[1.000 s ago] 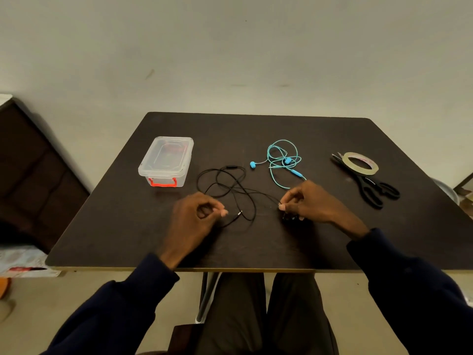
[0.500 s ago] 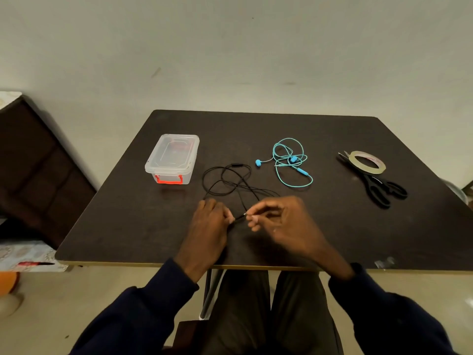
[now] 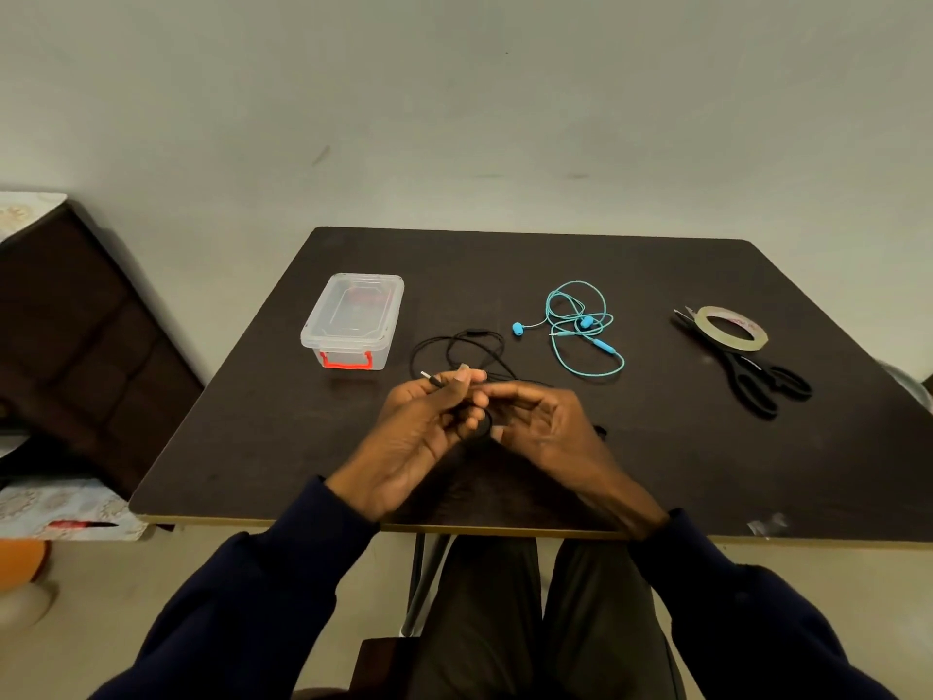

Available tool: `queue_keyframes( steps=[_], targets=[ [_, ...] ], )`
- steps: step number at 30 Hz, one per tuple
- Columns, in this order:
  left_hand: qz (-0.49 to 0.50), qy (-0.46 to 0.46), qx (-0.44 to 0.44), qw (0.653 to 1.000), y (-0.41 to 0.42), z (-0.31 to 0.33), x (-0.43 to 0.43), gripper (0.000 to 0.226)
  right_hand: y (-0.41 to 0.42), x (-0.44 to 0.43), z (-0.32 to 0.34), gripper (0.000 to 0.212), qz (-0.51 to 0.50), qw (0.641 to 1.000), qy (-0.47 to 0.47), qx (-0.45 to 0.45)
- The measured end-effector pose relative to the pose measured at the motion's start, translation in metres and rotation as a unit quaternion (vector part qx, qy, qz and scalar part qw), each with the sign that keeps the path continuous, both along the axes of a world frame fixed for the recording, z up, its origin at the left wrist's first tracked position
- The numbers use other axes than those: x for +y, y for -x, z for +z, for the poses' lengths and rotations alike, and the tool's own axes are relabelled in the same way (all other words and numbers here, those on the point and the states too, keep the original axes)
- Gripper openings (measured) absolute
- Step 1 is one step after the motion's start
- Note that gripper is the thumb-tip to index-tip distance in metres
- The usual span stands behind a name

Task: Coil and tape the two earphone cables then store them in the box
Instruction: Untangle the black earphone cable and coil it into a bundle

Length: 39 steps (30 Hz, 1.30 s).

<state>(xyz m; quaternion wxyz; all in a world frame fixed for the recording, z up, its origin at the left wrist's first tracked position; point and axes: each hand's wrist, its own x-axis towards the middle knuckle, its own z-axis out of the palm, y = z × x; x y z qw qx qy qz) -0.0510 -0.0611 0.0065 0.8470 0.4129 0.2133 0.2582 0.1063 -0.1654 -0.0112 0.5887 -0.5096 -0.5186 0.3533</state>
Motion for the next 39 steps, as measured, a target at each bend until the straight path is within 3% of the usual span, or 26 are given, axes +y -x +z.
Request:
queue_keyframes(
  steps=[5, 9, 13, 19, 21, 24, 26, 30, 34, 39],
  targets=[
    [0.001, 0.002, -0.046, 0.999, 0.0, 0.012, 0.004, 0.028, -0.01, 0.001, 0.005, 0.025, -0.021, 1.0, 0.019, -0.013],
    [0.074, -0.189, 0.009, 0.979, 0.003, 0.015, 0.009, 0.022, -0.025, 0.002, 0.016, 0.009, -0.067, 0.997, 0.0, -0.03],
    [0.057, -0.389, 0.144, 0.908, 0.006, 0.013, 0.011, 0.016, -0.04, 0.003, 0.03, 0.012, -0.101, 0.99, -0.02, -0.093],
    [-0.071, -0.454, 0.171, 0.872, -0.004, 0.015, 0.007, 0.026, -0.045, 0.008, 0.045, 0.013, -0.123, 0.977, -0.039, -0.171],
    [-0.107, -0.412, 0.161, 0.891, -0.006, 0.019, 0.007, 0.032, -0.046, 0.009, 0.052, 0.013, -0.123, 0.97, -0.045, -0.204],
    [-0.147, -0.261, 0.098, 0.949, -0.006, 0.027, 0.01, 0.045, -0.05, 0.011, 0.064, 0.015, -0.098, 0.962, -0.048, -0.251],
    [-0.168, -0.199, 0.043, 0.964, -0.007, 0.029, 0.012, 0.039, -0.054, 0.013, 0.072, 0.016, -0.084, 0.961, -0.053, -0.258],
    [-0.178, -0.125, -0.061, 0.974, -0.017, 0.034, 0.009, 0.032, -0.052, 0.018, 0.073, 0.013, -0.09, 0.967, -0.074, -0.225],
    [-0.153, -0.01, -0.19, 0.97, -0.033, 0.045, 0.007, 0.032, -0.029, 0.019, 0.041, 0.039, -0.087, 0.983, -0.023, -0.158],
    [-0.14, 0.036, -0.2, 0.969, -0.041, 0.052, 0.01, 0.042, -0.022, 0.019, 0.032, 0.028, -0.107, 0.982, -0.029, -0.156]
  ],
)
